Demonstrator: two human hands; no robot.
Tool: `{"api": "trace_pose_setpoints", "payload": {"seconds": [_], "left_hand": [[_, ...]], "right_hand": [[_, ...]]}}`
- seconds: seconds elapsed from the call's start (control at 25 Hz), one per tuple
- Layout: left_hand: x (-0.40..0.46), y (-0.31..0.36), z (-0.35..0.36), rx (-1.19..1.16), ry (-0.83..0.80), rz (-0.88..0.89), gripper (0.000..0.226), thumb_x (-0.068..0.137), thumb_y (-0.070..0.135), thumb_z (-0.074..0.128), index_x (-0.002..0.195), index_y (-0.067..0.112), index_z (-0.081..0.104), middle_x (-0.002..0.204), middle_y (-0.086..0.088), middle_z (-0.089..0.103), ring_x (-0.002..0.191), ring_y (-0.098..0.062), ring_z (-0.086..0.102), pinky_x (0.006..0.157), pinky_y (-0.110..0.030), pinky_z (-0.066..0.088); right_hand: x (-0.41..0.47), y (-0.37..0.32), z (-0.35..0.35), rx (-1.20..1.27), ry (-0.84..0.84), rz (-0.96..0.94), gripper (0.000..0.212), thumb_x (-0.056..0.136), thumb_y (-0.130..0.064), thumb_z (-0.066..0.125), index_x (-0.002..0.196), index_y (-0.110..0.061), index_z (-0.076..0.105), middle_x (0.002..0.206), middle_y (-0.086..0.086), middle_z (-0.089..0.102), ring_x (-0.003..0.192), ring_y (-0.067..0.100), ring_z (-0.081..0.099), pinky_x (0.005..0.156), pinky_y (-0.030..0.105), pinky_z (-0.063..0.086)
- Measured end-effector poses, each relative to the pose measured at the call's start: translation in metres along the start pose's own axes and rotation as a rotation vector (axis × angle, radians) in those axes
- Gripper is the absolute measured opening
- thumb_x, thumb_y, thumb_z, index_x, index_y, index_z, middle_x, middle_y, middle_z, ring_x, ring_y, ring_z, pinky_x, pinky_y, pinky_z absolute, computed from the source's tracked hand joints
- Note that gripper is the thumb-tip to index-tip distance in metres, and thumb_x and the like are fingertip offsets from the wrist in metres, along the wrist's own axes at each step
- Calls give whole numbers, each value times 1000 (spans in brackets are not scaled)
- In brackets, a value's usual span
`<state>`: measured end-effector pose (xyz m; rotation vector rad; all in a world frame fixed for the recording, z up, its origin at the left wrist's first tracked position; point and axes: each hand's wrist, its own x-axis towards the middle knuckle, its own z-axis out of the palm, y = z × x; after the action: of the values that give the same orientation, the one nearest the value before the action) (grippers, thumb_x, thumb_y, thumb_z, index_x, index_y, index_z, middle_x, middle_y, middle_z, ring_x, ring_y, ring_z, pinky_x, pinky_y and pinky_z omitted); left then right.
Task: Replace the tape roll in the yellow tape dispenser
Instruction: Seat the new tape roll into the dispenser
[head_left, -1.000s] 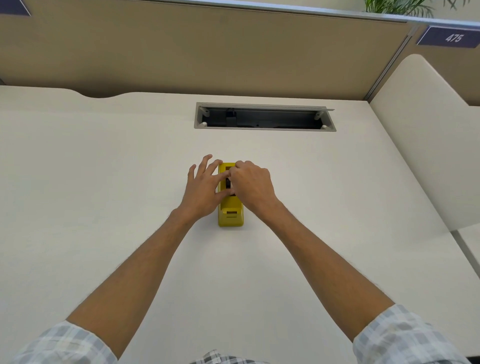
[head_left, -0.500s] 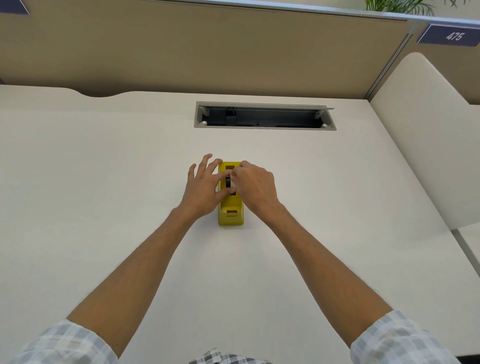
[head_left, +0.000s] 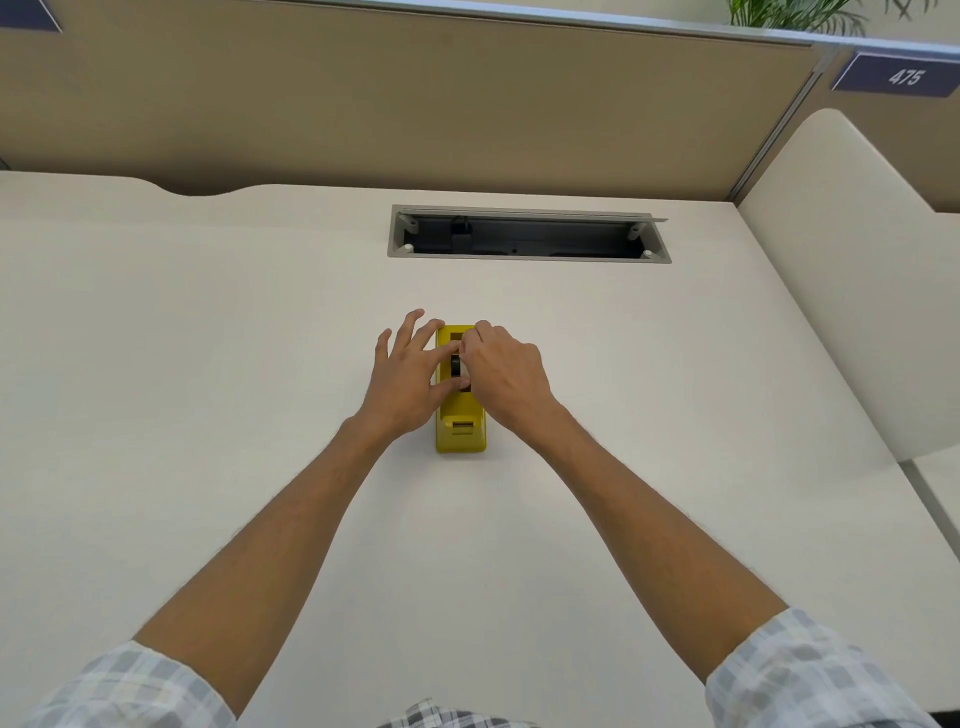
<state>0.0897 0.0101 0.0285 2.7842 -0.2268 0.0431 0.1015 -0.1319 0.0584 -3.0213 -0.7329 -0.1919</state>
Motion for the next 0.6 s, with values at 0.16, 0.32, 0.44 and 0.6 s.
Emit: {"api": "trace_pose_setpoints", "payload": {"seconds": [0.16,0.32,0.44,0.6], "left_hand": [[1,-2,2,1,1,5,53,90,54,49,138,33,47,158,0,25,149,-23,3,117,-53,3],[1,-4,2,1,-3,4,52,91,56,47,138,32,47,158,0,25,149,-22,3,117,-53,3],[0,-3,2,-10,7,10,52,92,55,46,137,30,48,157,-1,26,149,-23,4,117,-53,4],[-1,-3,1,-9,-8,9,52,92,54,44,139,31,46,158,0,24,149,-22,3,118,-53,5]], "right_hand": [[-4,2,4,48,-27,13,20,96,-19,53,113,-10,51,107,6,54,93,20,55,56,28,32],[-14,4,8,152,-8,47,15,99,-18,45,111,-11,50,106,5,52,91,20,54,53,28,29],[-20,6,8,240,15,79,16,101,-20,42,110,-11,52,105,5,52,88,21,54,54,31,38],[-25,5,5,369,111,126,26,100,-28,46,119,-14,55,110,2,57,89,19,58,60,32,47]]}}
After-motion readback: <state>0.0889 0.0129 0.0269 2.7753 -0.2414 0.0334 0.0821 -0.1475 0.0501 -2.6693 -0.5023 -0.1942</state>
